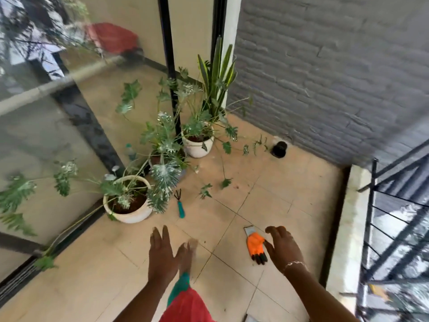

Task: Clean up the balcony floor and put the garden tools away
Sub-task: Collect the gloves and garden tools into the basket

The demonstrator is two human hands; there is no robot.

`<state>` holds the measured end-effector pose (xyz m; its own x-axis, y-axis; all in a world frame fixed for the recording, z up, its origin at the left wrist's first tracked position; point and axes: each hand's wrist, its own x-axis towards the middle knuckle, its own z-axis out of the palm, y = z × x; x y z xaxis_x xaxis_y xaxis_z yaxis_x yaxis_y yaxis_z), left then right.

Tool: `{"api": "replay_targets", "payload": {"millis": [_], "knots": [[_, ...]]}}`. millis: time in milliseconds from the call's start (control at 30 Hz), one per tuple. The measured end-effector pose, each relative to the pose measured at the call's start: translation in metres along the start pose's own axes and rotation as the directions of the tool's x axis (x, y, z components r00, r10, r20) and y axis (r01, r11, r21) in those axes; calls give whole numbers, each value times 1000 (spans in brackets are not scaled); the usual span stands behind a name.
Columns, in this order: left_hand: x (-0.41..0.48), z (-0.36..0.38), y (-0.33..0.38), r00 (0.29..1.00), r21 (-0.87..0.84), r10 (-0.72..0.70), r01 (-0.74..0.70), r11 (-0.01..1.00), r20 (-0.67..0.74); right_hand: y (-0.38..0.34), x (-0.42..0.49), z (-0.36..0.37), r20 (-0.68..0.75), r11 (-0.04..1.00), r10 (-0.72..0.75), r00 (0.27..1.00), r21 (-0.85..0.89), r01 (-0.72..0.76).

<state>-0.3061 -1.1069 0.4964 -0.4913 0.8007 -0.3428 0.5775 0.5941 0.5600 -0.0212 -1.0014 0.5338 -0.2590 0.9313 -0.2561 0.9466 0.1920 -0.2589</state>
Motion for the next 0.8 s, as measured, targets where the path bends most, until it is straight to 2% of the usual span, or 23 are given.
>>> {"api": "replay_targets", "payload": {"millis": [100,200,400,533,700,800], "knots": [[40,-8,5,991,112,44,-58,992,126,-22,49,-9,44,998,-6,999,-55,8],[90,-36,23,963,198,143,-190,962,230,-44,98,-22,68,997,33,997,-68,-28],[214,-87,50,908,179,390,-414,893,155,-101,195,-38,50,997,50,997,54,-53],[260,-103,92,921,137,331,-362,922,206,-126,233,-37,48,990,16,999,142,-22],[300,-88,124,925,60,252,-279,958,286,-116,250,-33,302,997,-73,950,-16,82],[323,-81,132,934,16,172,-187,982,312,-104,265,-32,361,994,-61,930,-65,91]]}}
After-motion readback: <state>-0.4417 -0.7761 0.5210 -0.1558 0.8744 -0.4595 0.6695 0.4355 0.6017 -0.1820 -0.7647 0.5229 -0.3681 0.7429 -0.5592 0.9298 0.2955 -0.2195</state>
